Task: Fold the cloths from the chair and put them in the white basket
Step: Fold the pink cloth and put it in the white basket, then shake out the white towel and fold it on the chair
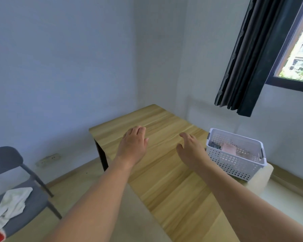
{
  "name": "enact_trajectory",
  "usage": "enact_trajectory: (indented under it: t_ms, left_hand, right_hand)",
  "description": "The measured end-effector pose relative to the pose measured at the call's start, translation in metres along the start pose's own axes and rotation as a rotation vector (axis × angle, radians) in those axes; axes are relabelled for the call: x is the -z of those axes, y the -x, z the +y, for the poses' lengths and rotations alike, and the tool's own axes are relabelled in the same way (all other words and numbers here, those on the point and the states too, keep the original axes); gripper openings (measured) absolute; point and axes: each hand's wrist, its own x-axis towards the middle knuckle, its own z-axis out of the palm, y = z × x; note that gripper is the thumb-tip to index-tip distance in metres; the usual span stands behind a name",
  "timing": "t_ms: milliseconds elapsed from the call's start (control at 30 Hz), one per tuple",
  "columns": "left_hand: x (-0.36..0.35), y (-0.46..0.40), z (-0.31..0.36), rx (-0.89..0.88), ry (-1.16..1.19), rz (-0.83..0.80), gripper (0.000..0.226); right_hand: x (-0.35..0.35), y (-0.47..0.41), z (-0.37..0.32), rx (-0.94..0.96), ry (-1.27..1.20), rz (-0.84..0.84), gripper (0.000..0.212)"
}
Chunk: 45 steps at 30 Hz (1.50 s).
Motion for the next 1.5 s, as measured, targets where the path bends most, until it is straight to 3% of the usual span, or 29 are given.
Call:
enact_trajectory:
  t_ms: [300,667,867,1000,1233,1500]
  left_hand:
    - [0.059,0.029,-0.142,-0.077,0.065,-0.02,0.047]
    - [0.107,0.073,-0.274,-0.14,-0.062,-0.047,0.045]
    - [0.145,0.093,-0.413,-0.162,-0.054,0.029,0.042]
    - [0.173,0.103,-0.509,-0.238,-0.102,-0.004,0.041]
    - [0.208,0.101,-0.616,-0.16,-0.066,0.026,0.041]
    - [0.205,0.105,-0.734,-0.125,-0.05,0.04,0.039]
  right_hand:
    - [-0.051,0.029,-0.137,-0.094,0.005,0.053,0.051]
    - [-0.12,0.048,-0.258,-0.055,-0.035,0.039,0.049]
    - [-0.202,0.045,-0.377,-0.043,-0.018,0.075,0.048]
    - [-0.258,0.045,-0.467,-0.051,-0.01,-0.004,0.049]
    - [-0.293,0.024,-0.554,-0.063,-0.021,0.051,0.051]
    - [-0.399,-0.013,-0.644,-0.007,-0.045,-0.097,0.047]
